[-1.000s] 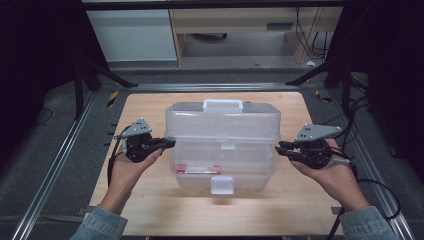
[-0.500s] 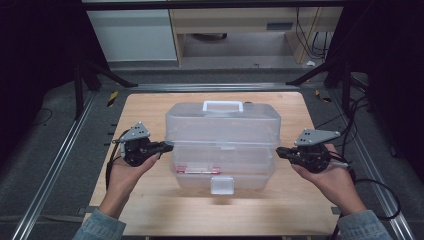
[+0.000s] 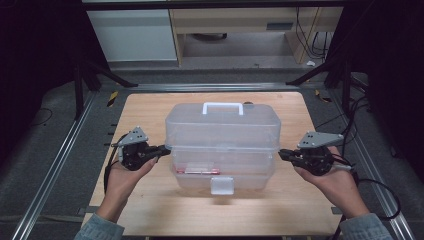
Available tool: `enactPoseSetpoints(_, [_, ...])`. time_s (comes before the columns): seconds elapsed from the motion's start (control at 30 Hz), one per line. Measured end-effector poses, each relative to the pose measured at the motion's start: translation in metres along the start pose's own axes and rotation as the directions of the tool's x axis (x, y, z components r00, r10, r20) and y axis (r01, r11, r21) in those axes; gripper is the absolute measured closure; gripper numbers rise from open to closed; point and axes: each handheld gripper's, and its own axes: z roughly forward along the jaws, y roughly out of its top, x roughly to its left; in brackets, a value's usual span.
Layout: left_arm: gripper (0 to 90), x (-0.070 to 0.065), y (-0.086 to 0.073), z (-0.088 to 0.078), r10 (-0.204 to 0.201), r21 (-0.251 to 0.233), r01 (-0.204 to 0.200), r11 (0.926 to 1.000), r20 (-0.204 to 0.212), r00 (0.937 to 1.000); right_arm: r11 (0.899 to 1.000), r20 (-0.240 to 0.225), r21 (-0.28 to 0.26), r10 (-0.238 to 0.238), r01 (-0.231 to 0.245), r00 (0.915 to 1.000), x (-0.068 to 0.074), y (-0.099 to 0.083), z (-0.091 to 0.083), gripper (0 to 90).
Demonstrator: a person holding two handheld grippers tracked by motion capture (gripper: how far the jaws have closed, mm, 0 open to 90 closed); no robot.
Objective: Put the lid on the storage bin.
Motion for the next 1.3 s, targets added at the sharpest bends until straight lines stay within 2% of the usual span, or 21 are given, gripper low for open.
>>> enactPoseSetpoints(0.3, [85.5, -0.002, -0.008, 0.0, 0.009, 0.016, -0.009, 0.9998, -0.002, 1.0, 0.999, 0.033, 0.022, 0.024, -0.024, 0.9992, -0.005, -0.011, -0.003, 83.2])
enactPoseSetpoints(0.77, [85.1, -0.007, -0.023, 0.001, 0.044, 0.064, -0.043, 0.997, -0.023, 0.9988, 0.998, 0.039, 0.044, 0.031, -0.033, 0.9988, -0.006, -0.02, 0.003, 80.5])
enactPoseSetpoints(1.2, [83.4, -0.009, -0.035, 0.002, 0.043, 0.1, -0.041, 0.9942, -0.025, 0.9988, 0.997, 0.041, 0.067, 0.046, -0.048, 0.9981, -0.004, -0.028, 0.013, 77.0])
enactPoseSetpoints(1.27, [81.7, -0.007, -0.038, -0.003, 0.051, 0.107, -0.044, 0.9933, -0.061, 0.9968, 0.996, 0.043, 0.068, 0.047, -0.049, 0.998, -0.004, -0.028, 0.013, 74.5])
enactPoseSetpoints(1.3, [81.4, -0.007, -0.038, -0.003, 0.051, 0.107, -0.044, 0.9933, -0.061, 0.9968, 0.996, 0.045, 0.07, 0.047, -0.05, 0.9979, -0.004, -0.028, 0.013, 74.0])
